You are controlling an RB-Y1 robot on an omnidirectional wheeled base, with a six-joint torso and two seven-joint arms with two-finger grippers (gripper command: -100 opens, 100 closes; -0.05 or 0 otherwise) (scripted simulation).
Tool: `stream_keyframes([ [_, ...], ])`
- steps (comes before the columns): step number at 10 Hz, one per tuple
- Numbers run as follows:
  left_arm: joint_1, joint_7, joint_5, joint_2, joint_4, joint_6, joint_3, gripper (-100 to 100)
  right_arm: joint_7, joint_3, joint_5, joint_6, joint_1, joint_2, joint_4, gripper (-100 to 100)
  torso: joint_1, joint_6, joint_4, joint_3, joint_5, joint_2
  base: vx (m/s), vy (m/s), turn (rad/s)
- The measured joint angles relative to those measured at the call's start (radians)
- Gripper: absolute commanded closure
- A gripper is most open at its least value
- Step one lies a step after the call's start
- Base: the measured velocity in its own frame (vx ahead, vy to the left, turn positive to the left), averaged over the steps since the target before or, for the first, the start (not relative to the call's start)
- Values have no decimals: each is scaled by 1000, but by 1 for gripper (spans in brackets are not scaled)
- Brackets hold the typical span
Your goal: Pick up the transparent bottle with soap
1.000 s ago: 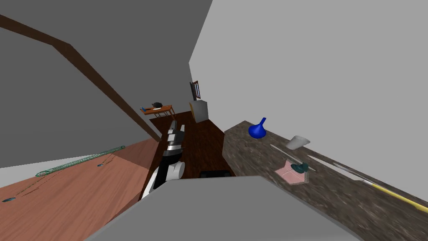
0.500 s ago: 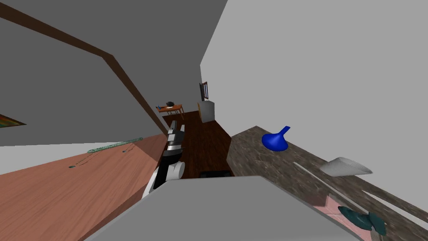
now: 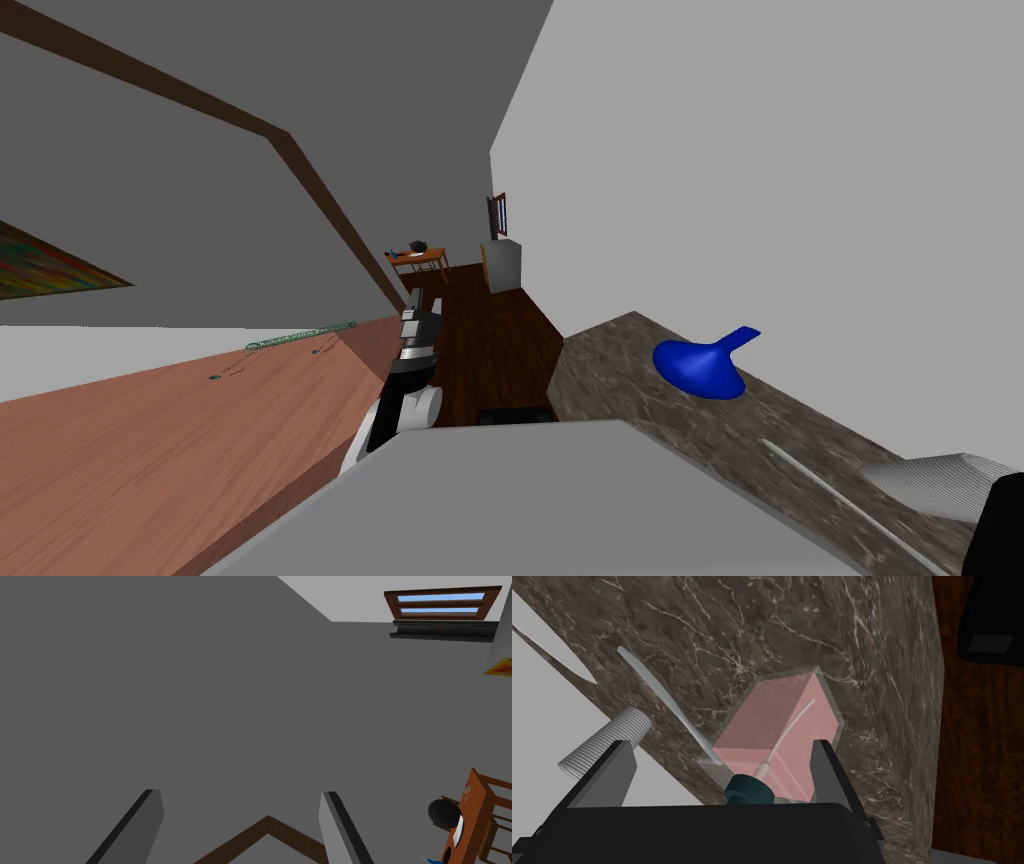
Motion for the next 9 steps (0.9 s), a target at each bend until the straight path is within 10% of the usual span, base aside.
stream_keyframes([
  [8, 0, 0, 0, 0, 0, 0, 0, 0, 21, -22, 39, -13, 203, -37, -31, -100, 0, 0, 0, 0, 0, 1, 108, -17, 76],
  [9, 0, 0, 0, 0, 0, 0, 0, 0, 21, -22, 40, -14, 205, -37, -32, 0, 1, 0, 1, 2, 0, 4, 9, -3, -1],
])
